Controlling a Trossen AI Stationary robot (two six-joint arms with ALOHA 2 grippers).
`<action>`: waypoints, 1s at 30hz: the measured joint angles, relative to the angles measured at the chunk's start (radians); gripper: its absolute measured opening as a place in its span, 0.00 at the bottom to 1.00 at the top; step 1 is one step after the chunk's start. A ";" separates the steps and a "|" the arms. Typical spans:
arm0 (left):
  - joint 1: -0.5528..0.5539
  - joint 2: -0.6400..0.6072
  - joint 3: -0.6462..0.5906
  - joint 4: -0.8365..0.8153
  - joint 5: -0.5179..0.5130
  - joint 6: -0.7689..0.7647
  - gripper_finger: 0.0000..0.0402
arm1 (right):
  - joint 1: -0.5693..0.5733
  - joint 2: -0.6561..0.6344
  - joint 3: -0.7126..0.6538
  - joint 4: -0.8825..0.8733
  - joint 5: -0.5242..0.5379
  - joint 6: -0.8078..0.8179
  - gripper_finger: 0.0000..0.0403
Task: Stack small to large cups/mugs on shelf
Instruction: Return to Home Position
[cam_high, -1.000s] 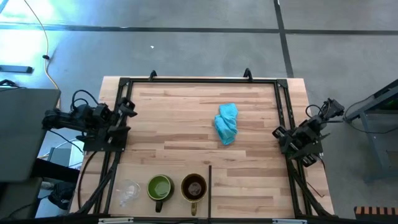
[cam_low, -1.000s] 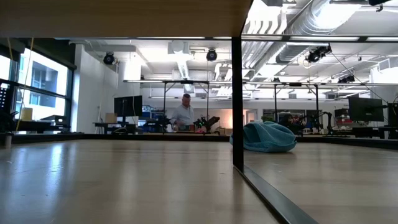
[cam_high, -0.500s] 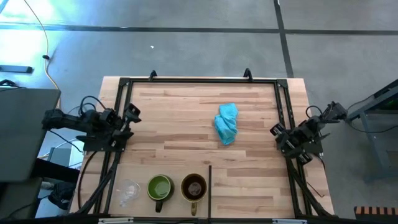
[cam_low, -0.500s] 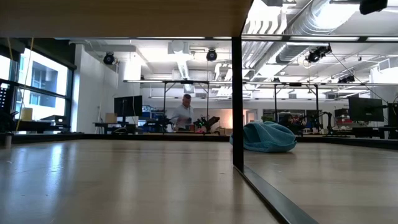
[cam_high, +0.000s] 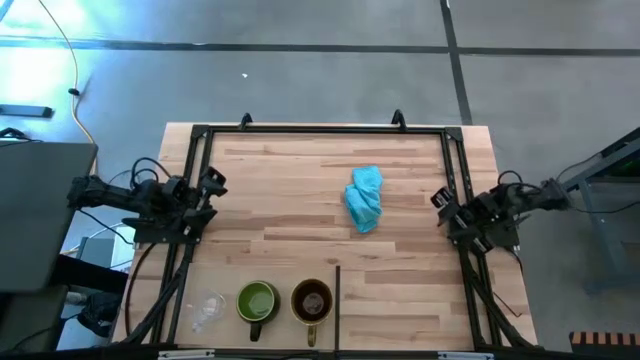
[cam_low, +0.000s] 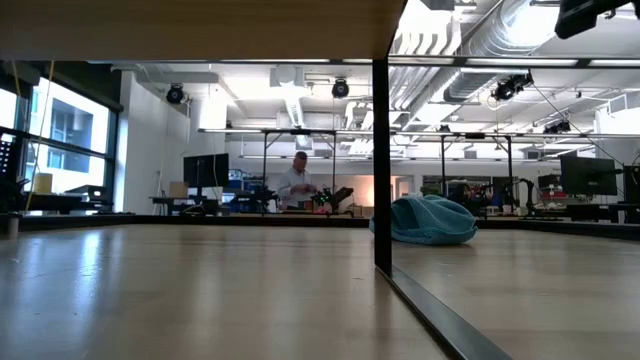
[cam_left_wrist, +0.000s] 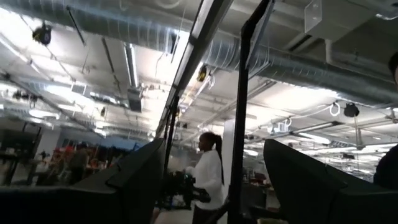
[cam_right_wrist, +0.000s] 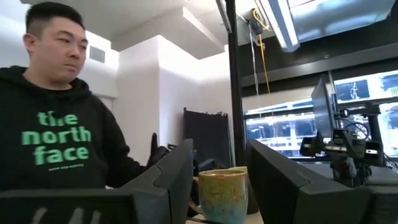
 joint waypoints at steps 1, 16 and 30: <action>0.004 0.000 0.000 0.012 0.000 0.008 0.65 | -0.026 0.000 0.000 0.002 -0.014 0.012 0.35; 0.297 0.000 0.000 0.006 0.208 -0.171 0.65 | -0.373 0.000 -0.001 0.000 -0.279 0.224 0.35; 0.312 0.000 0.000 -0.114 0.229 -0.282 0.65 | -0.437 0.000 -0.001 -0.156 -0.242 0.177 0.35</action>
